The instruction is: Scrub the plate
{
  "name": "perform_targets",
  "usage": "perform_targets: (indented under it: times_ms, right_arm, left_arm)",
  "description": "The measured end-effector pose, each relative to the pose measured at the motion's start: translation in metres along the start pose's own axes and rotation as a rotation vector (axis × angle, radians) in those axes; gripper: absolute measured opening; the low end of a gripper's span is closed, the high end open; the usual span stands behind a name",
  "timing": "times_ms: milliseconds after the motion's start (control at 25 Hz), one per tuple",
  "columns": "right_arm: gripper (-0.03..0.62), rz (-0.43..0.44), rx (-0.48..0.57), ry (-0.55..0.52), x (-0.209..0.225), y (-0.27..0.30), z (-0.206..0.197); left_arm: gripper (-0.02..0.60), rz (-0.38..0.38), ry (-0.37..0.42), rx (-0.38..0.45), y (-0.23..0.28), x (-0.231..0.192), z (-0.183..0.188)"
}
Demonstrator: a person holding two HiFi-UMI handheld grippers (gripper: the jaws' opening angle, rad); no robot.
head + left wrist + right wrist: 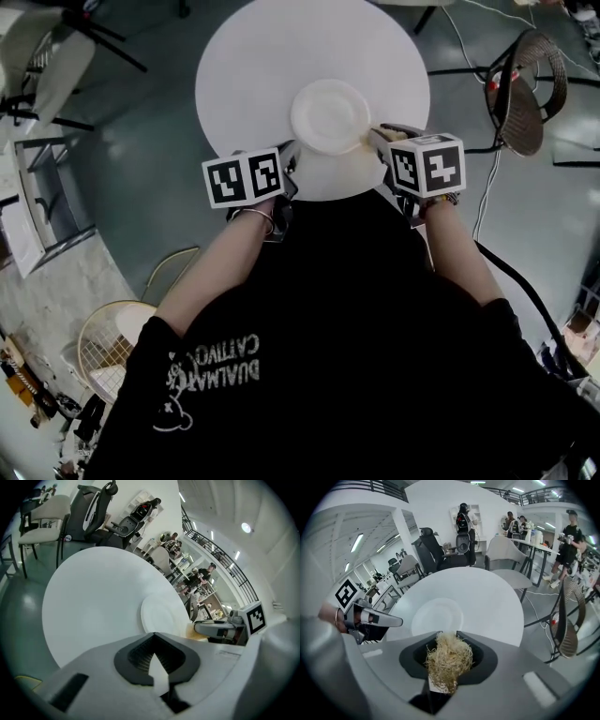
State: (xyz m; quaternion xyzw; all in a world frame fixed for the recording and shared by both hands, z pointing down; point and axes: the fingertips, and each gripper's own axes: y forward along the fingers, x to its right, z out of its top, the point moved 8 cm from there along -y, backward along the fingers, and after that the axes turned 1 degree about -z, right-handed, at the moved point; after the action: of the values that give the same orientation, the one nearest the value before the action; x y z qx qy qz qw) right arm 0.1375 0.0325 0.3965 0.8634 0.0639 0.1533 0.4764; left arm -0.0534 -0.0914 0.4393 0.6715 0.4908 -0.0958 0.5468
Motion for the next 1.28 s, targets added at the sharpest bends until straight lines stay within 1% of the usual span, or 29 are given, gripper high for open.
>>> perform_targets:
  times_ms: [120,200,240,320,400,480,520,600,720,800,840,1000,1040,1160,1280]
  right_arm:
    - [0.092,-0.03,0.036,0.026,0.004,-0.007,0.003]
    - [0.092,0.0,0.089,0.058,0.002,-0.019,0.006]
    - [0.092,0.028,0.132,0.079,0.001,-0.027,0.01]
    - [0.092,0.112,0.252,0.131,0.0,-0.05,0.029]
    - [0.092,0.214,0.411,0.17,-0.001,-0.081,0.064]
    - [0.092,0.309,0.568,0.185,-0.006,-0.116,0.099]
    - [0.092,0.344,0.629,0.18,-0.009,-0.134,0.113]
    - [0.092,0.379,0.718,0.131,-0.012,-0.17,0.137]
    - [0.092,0.398,0.812,0.022,-0.015,-0.219,0.156]
    - [0.091,0.406,0.851,-0.036,-0.011,-0.247,0.158]
    - [0.091,0.408,0.862,-0.062,-0.008,-0.258,0.157]
    - [0.087,0.389,0.893,-0.162,0.009,-0.292,0.15]
    - [0.087,0.377,0.895,-0.184,0.014,-0.299,0.146]
    - [0.084,0.355,0.886,-0.235,0.028,-0.315,0.136]
    - [0.084,0.356,0.87,-0.256,0.043,-0.325,0.115]
  left_arm:
    - [0.002,0.002,0.03,0.05,-0.009,0.003,0.009]
    - [0.002,0.007,0.069,0.098,-0.018,0.012,0.014]
    - [0.002,0.009,0.095,0.136,-0.024,0.018,0.018]
    - [0.002,0.005,0.156,0.246,-0.037,0.037,0.036]
    - [0.002,-0.019,0.234,0.375,-0.054,0.06,0.067]
    - [0.002,-0.064,0.314,0.49,-0.078,0.086,0.096]
    - [0.002,-0.085,0.351,0.541,-0.091,0.1,0.108]
    - [0.002,-0.108,0.418,0.64,-0.118,0.128,0.128]
    - [0.002,-0.09,0.487,0.767,-0.157,0.168,0.141]
    - [0.002,-0.08,0.507,0.829,-0.173,0.194,0.138]
    - [0.002,-0.087,0.512,0.856,-0.179,0.206,0.135]
    - [0.002,-0.155,0.488,0.94,-0.188,0.246,0.115]
    - [0.002,-0.159,0.481,0.952,-0.187,0.254,0.109]
    - [0.002,-0.12,0.456,0.975,-0.183,0.271,0.09]
    - [0.002,-0.106,0.418,0.991,-0.176,0.285,0.063]
